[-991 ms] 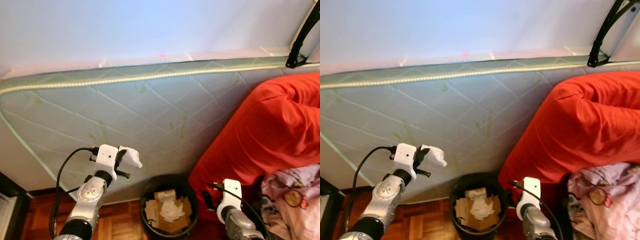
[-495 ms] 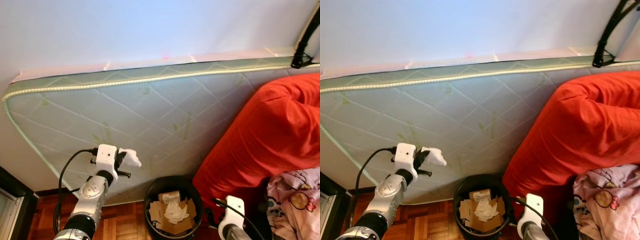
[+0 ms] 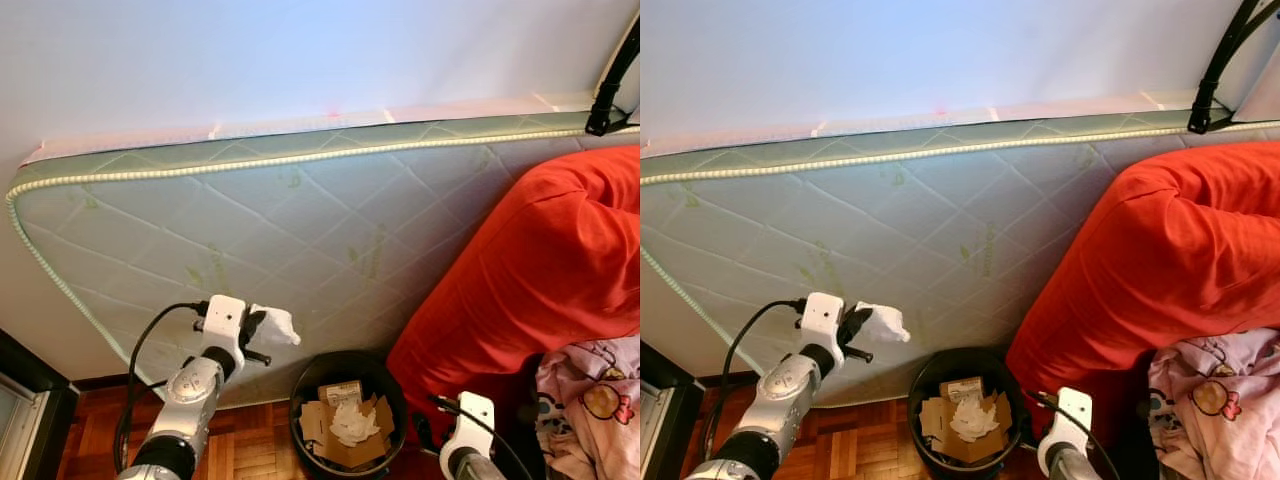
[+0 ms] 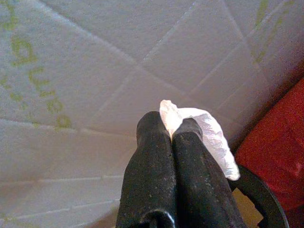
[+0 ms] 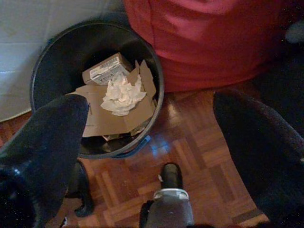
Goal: Clean up the room
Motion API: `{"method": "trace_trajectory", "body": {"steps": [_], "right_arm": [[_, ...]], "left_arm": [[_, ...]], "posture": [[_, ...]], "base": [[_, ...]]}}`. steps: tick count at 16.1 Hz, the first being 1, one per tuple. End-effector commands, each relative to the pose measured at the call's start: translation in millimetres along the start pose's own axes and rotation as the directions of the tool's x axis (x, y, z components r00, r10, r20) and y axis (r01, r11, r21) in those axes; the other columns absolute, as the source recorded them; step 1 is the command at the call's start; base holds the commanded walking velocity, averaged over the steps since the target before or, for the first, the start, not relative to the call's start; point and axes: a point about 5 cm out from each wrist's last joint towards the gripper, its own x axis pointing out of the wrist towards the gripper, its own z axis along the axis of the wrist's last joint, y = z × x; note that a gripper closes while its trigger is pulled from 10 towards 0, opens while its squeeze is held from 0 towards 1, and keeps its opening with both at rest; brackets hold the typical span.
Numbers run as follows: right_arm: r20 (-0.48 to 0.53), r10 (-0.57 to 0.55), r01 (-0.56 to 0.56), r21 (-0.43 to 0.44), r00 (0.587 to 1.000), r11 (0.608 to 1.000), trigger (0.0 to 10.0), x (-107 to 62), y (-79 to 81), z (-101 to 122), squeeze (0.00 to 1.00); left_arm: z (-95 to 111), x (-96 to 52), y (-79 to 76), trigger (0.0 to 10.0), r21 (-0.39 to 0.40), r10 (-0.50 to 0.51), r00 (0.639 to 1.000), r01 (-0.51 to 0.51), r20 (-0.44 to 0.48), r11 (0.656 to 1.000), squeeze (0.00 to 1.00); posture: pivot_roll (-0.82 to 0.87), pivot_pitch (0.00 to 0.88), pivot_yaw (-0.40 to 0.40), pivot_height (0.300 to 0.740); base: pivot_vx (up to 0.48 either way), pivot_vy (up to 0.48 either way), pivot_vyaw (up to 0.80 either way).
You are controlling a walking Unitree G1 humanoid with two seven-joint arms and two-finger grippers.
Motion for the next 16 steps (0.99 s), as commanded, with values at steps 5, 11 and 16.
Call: {"method": "trace_trajectory", "body": {"steps": [5,11,16], "right_arm": [[-0.005,-0.004,0.004,-0.017,1.000,1.000,10.0,0.2,0.4,-0.1,0.00],[-0.068,-0.049,0.046,-0.043,0.996,0.998,10.0,-6.3,-15.0,-18.0,0.00],[-0.067,-0.164,0.164,-0.006,0.984,0.986,10.0,-13.1,-46.9,-18.3,0.00]], "left_arm": [[-54.9,-31.9,32.6,10.0,0.000,0.206,0.929,-0.216,-0.308,0.976,0.00],[-116.8,-87.9,27.4,10.0,-0.010,0.253,0.802,-0.307,-0.541,0.952,0.00],[-134.7,-104.1,12.8,10.0,-0.007,0.193,0.771,-0.248,-0.608,0.969,0.00]], "posture": [[0.14,0.071,0.000,0.718],[0.13,0.084,-0.003,0.718],[0.13,0.096,0.005,0.718]], "base": [[0.000,0.000,0.00],[0.000,0.000,0.00],[0.000,0.000,0.00]]}}
